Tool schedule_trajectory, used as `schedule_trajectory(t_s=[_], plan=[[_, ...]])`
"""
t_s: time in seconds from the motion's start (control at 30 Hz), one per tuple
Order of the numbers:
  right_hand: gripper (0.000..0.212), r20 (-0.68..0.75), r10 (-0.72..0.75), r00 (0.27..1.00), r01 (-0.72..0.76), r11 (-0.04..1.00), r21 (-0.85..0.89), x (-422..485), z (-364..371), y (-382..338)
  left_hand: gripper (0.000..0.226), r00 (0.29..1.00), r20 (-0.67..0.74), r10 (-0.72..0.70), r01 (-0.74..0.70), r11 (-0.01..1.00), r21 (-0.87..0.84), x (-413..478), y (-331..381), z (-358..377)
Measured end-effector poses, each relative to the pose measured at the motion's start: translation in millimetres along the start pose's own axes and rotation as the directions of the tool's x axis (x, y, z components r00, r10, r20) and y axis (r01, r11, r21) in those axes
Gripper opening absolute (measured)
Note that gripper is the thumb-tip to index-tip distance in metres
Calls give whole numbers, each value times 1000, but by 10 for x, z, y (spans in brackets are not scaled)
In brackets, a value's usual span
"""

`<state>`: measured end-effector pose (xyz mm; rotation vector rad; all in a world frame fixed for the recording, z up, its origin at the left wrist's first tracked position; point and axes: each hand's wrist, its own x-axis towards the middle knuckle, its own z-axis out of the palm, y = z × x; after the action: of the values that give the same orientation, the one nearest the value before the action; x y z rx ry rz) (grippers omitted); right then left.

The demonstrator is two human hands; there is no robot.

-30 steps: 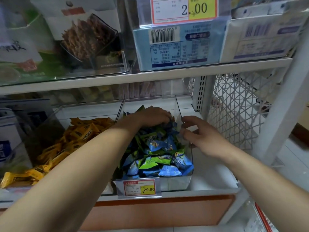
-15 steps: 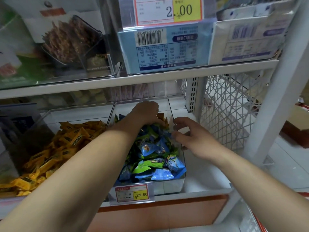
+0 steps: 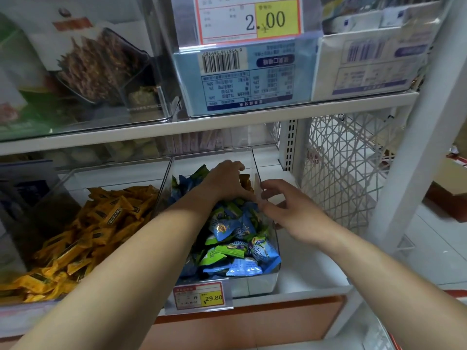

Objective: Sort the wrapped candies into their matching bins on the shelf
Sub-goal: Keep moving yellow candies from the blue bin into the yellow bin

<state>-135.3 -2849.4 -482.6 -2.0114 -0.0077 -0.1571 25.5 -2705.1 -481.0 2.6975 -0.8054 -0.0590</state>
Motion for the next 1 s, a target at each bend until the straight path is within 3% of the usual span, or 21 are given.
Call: schedule_trajectory(t_s=[0.1, 0.2, 0.47, 0.57, 0.7, 0.8, 1.0], plan=[[28, 13, -14, 1000, 14, 1000, 28, -15, -1, -1, 89, 996, 88, -25, 33, 995, -92, -9, -15, -1], [27, 29, -20, 999, 19, 999, 47, -24, -11, 8, 76, 990, 138, -39, 47, 997, -57, 13, -3, 5], [26, 24, -26, 999, 24, 999, 49, -17, -8, 23, 63, 989, 131, -63, 88, 976, -198, 48, -59, 32], [27, 13, -19, 1000, 18, 999, 50, -13, -3, 27, 68, 981, 185, -51, 83, 982, -169, 70, -31, 20], [30, 6, -3, 1000, 3, 999, 45, -12, -2, 47, 49, 970, 239, -35, 61, 992, -106, 108, 9, 18], [28, 5, -15, 1000, 15, 999, 40, -7, 1, 44, 41, 984, 175, -35, 56, 992, -114, 101, 20, 46], [30, 0, -3, 1000, 3, 1000, 3, -8, -17, 44, 38, 996, -85, 21, -41, 969, -243, -32, 16, -81]])
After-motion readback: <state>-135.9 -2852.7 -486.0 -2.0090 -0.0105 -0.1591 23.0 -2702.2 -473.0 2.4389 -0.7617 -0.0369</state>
